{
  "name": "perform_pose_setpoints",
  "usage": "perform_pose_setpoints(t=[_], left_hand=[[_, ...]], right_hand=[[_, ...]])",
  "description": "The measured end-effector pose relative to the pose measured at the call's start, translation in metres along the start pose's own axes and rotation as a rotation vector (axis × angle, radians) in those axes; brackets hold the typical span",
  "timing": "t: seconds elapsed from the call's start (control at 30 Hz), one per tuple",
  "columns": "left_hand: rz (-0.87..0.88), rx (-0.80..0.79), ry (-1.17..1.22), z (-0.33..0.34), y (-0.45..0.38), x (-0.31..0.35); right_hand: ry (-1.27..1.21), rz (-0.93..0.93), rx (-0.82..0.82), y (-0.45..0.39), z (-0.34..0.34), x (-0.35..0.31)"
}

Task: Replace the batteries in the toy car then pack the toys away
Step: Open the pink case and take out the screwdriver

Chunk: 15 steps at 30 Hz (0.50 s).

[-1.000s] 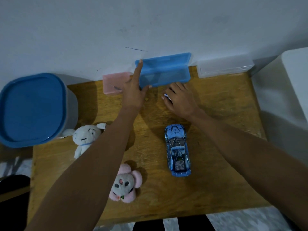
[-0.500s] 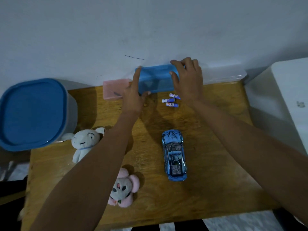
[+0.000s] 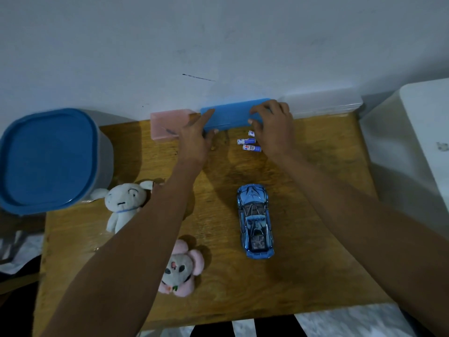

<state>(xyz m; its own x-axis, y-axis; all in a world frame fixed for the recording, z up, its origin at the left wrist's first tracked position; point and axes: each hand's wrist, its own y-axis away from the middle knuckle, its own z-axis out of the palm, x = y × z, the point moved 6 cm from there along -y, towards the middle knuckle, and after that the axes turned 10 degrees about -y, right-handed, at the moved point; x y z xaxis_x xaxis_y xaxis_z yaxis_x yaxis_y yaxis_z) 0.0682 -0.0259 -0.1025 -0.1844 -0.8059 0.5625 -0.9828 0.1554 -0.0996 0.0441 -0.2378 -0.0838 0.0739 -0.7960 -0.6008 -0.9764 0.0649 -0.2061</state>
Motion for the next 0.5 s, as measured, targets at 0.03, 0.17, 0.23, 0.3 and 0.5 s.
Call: perform_pose_setpoints(t=[0.03, 0.17, 0.23, 0.3, 0.5], left_hand=[[0.008, 0.003, 0.005, 0.0, 0.001, 0.001], [-0.021, 0.073, 0.008, -0.003, 0.002, 0.006], [-0.061, 0.099, 0.016, -0.003, 0.002, 0.006], [-0.097, 0.094, 0.012, -0.002, 0.002, 0.006], [-0.174, 0.048, -0.002, 0.0, 0.0, 0.007]], right_hand=[[-0.04, 0.04, 0.024, -0.001, -0.001, 0.001], [-0.222, 0.305, 0.063, -0.004, -0.001, 0.009], [-0.261, 0.387, 0.048, -0.004, 0.002, 0.011], [-0.268, 0.403, 0.041, -0.004, 0.004, 0.011], [-0.223, 0.403, 0.009, -0.004, 0.004, 0.008]])
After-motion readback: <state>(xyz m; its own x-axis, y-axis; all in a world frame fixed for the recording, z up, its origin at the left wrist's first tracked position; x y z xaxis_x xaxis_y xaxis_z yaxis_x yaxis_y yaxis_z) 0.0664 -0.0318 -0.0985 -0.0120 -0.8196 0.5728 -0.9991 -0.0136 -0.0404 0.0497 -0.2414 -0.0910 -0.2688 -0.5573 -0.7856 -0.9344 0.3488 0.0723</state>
